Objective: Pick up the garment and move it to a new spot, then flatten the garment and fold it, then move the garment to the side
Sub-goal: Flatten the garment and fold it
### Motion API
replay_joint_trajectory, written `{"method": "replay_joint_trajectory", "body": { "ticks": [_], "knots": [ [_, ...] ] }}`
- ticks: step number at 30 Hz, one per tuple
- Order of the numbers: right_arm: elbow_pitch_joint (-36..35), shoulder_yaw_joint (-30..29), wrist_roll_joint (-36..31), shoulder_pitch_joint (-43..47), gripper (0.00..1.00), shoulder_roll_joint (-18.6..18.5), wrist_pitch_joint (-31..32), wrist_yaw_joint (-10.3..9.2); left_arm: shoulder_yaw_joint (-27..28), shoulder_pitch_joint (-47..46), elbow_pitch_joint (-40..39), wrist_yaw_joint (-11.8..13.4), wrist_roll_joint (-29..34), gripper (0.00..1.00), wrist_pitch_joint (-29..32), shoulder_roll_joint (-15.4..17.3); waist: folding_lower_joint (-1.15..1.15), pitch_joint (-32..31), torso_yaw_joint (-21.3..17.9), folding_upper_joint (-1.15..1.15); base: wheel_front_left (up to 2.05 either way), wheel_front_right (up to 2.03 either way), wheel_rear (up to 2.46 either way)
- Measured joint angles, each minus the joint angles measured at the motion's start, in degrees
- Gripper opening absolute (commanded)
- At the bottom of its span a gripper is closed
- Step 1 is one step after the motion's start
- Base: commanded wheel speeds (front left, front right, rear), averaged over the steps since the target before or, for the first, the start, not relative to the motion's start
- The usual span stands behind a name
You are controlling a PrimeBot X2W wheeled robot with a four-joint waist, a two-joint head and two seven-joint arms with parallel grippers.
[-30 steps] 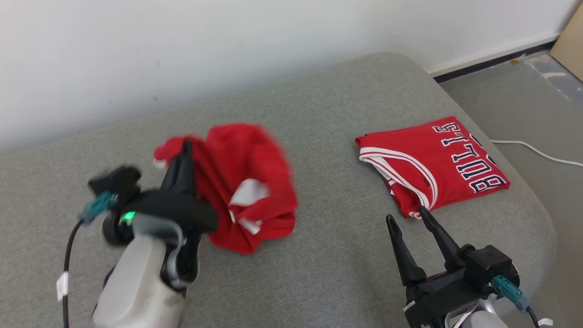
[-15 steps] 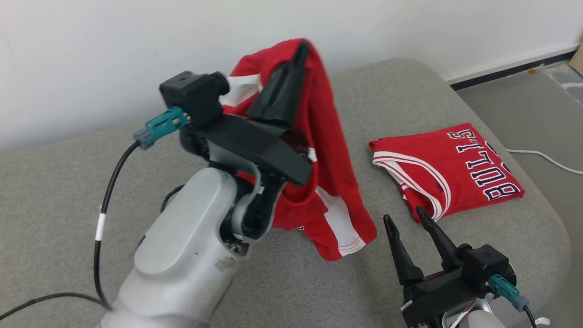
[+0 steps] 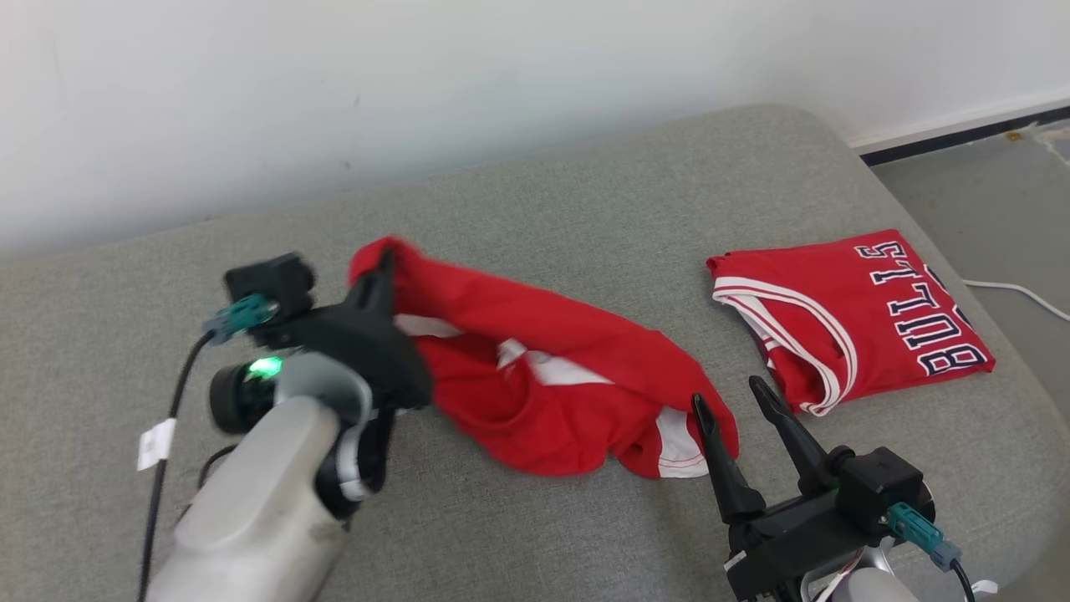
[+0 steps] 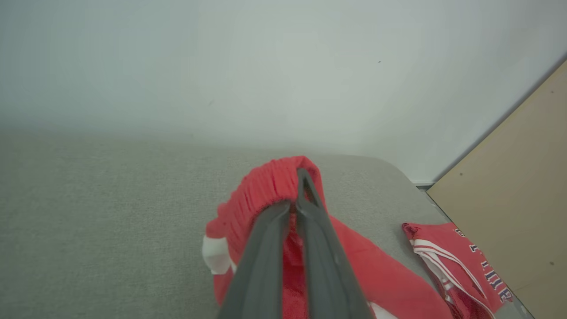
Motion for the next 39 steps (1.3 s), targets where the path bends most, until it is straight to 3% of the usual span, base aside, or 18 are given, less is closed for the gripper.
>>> {"method": "replay_joint_trajectory", "body": {
  "ticks": [3, 4, 5, 9, 15, 27, 31, 39],
  "knots": [
    [-0.15, 0.05, 0.0, -0.27, 1.0, -0.14, 0.0, 0.0, 1.33, 1.22, 4.98, 0.63, -0.58, 0.0, 0.38, 2.02, 0.0, 0.73, 0.36, 0.0, 0.0, 0.0, 0.0],
    [-0.19, 0.13, 0.0, -0.32, 1.0, -0.22, 0.0, 0.0, 1.96, 1.53, 6.56, 0.64, -1.01, 0.35, 0.33, 2.67, 0.0, 0.97, 0.48, 0.0, 0.0, 0.0, 0.0],
    [-0.19, 0.18, 0.0, -0.45, 1.0, -0.24, 0.0, 0.0, 2.35, 1.88, 8.0, 0.8, -1.01, 1.0, -0.33, 3.45, 0.0, 1.21, 0.62, 0.0, 0.0, 0.0, 0.0],
    [-0.14, 0.55, 0.0, -1.21, 1.0, -0.27, 0.0, 0.0, 3.52, 2.6, 13.41, 0.1, -1.05, 1.0, -2.35, 5.25, 0.0, 1.86, 1.25, 0.0, 0.0, 0.0, 0.0],
    [0.24, 0.73, 0.01, -1.09, 1.0, -0.69, 0.0, 0.0, 3.35, 4.26, 18.02, -2.11, -2.98, 1.0, -0.9, 3.92, 0.0, 1.42, 2.41, 0.0, 0.0, 0.0, 0.0],
    [0.81, 0.42, 0.32, 0.96, 1.0, -1.08, 0.0, 0.0, -0.99, 9.77, 13.84, -5.95, -3.91, 1.0, 2.92, -0.02, 0.0, -1.43, 5.82, 0.0, 0.0, 0.0, 0.0],
    [0.85, 0.36, 0.34, 1.3, 1.0, -1.05, 0.0, 0.0, -2.34, 11.32, 10.26, -5.82, -3.93, 1.0, 4.55, -0.79, 0.0, -2.31, 6.86, 0.0, 0.0, 0.0, 0.0],
    [0.45, 1.27, 0.65, 0.96, 1.0, -0.8, 0.0, 0.0, -3.58, 11.0, 8.65, -3.09, -4.3, 1.0, 9.96, -1.22, 0.0, -2.04, 5.99, 0.0, 0.0, 0.0, 0.0]
  ]
}}
